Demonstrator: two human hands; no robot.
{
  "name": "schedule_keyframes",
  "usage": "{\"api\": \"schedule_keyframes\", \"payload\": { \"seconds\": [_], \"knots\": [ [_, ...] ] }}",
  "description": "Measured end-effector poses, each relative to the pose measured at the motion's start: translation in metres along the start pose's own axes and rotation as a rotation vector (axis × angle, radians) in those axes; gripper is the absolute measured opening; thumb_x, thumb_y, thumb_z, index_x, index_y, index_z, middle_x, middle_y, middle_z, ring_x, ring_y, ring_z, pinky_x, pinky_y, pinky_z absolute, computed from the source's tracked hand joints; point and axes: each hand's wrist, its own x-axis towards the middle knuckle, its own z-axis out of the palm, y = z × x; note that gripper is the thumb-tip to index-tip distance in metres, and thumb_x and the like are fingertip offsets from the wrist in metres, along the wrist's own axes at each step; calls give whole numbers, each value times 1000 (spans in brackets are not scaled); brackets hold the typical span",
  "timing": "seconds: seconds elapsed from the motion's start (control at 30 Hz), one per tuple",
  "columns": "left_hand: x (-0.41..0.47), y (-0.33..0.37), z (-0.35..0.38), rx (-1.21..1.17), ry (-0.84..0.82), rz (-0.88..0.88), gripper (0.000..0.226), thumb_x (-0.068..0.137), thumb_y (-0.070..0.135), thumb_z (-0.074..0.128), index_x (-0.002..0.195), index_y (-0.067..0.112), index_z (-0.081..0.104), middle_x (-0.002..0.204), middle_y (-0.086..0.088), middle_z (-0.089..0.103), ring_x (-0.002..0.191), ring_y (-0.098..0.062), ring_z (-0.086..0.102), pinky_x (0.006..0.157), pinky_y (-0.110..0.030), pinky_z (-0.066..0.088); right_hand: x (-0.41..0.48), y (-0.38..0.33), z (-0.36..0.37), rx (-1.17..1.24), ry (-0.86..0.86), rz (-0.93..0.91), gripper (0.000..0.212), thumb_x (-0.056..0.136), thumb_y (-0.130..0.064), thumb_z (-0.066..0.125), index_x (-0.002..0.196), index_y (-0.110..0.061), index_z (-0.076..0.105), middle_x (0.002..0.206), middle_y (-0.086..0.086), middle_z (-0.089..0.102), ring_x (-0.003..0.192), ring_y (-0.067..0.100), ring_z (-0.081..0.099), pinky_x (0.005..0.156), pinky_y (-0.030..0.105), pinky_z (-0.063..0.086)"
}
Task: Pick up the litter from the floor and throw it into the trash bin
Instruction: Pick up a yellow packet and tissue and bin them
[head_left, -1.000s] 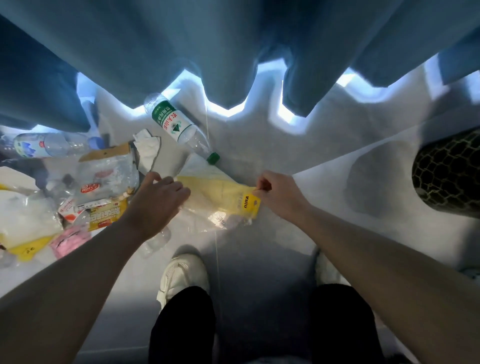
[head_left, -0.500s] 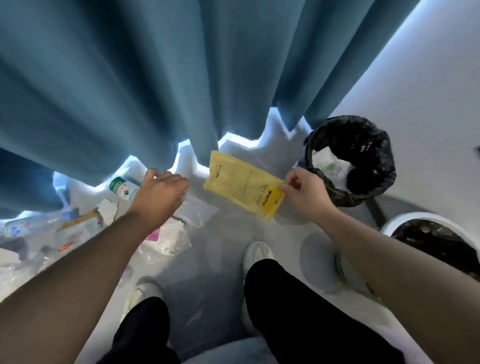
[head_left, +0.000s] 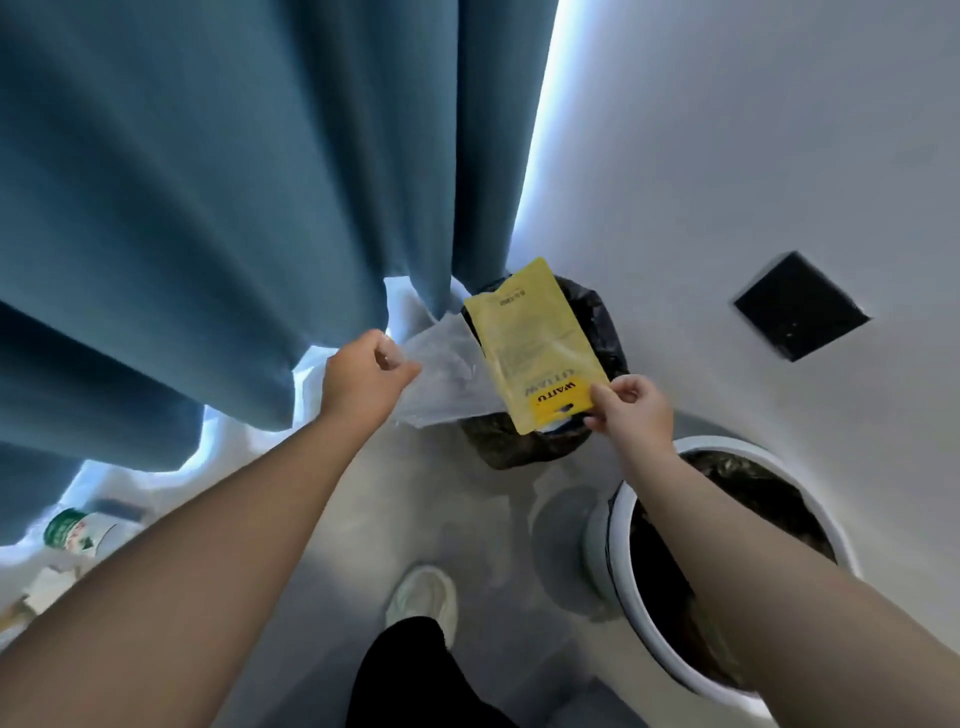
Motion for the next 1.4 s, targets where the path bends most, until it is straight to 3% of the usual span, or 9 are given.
{"api": "schedule_keyframes", "payload": {
  "seconds": [0.17, 0.27, 0.33, 0.4, 0.73, 0.9, 1.0, 1.1, 1.4],
  "knots": [
    [33, 2, 41, -83, -14, -123, 20, 76, 22, 71, 73, 16, 53, 75, 3, 58, 73, -19, 53, 57, -23, 39, 51, 17, 22, 5, 141, 204, 16, 91, -10, 63, 80, -15, 53, 87, 7, 64, 59, 19, 70, 67, 30, 59],
    [45, -6, 48, -87, -33, -157, 15, 76, 23, 72, 77, 17, 58, 82, 0, 63, 76, -19, 57, 62, -26, 41, 72, 21, 43, -231, 134, 262, 19, 89, -2, 59, 73, -9, 52, 66, 6, 67, 44, 12, 65, 45, 16, 50],
    [53, -11, 48, -85, -38, -145, 16, 76, 23, 74, 74, 19, 58, 82, -2, 65, 75, -21, 59, 64, -26, 42, 81, 22, 59, -366, 118, 246, 15, 87, -4, 61, 73, -4, 56, 64, 9, 68, 52, 16, 68, 52, 20, 54],
    [61, -15, 48, -79, -37, -128, 21, 75, 23, 75, 70, 20, 55, 80, -3, 65, 73, -21, 59, 63, -26, 43, 89, 25, 72, -504, 119, 202, 6, 86, -5, 62, 82, 0, 61, 83, 9, 67, 73, 24, 66, 66, 31, 55],
    [87, -26, 42, -111, -74, -40, 21, 76, 22, 77, 73, 23, 56, 79, 1, 64, 70, -15, 58, 67, -26, 45, 100, 47, 93, -1310, -137, -59, 26, 91, 2, 49, 114, -2, 60, 118, 16, 55, 102, 32, 58, 68, 35, 42],
    [89, 21, 51, -173, -137, 80, 23, 78, 18, 76, 72, 19, 53, 71, 2, 59, 67, -15, 54, 69, -30, 47, 94, 21, 55, -1508, -61, -498, 24, 96, -23, 47, 116, -12, 53, 117, 9, 52, 110, 30, 48, 73, 37, 35],
    [93, 54, 69, -173, -123, 100, 21, 79, 19, 75, 73, 20, 54, 72, 5, 57, 67, -12, 53, 71, -27, 45, 93, 17, 28, -1576, -60, -603, 31, 97, -32, 42, 122, -15, 51, 132, 10, 45, 124, 32, 39, 92, 43, 35],
    [92, 66, 95, -30, -78, 62, 14, 79, 23, 70, 83, 16, 59, 82, 5, 61, 74, -13, 56, 60, -20, 40, 90, 25, 9, -1581, -133, -473, 51, 98, -43, 39, 143, -20, 32, 159, 16, 12, 144, 40, 11, 110, 55, 21],
    [71, 27, 180, 369, -199, -24, 45, 84, 28, 71, 115, 12, 42, 113, -11, 58, 95, -32, 60, 67, -38, 46, 86, 47, -2, -1445, -246, -415, 61, 101, -47, 32, 153, -23, 11, 160, 19, -12, 148, 33, -6, 117, 51, 16]
  ]
}}
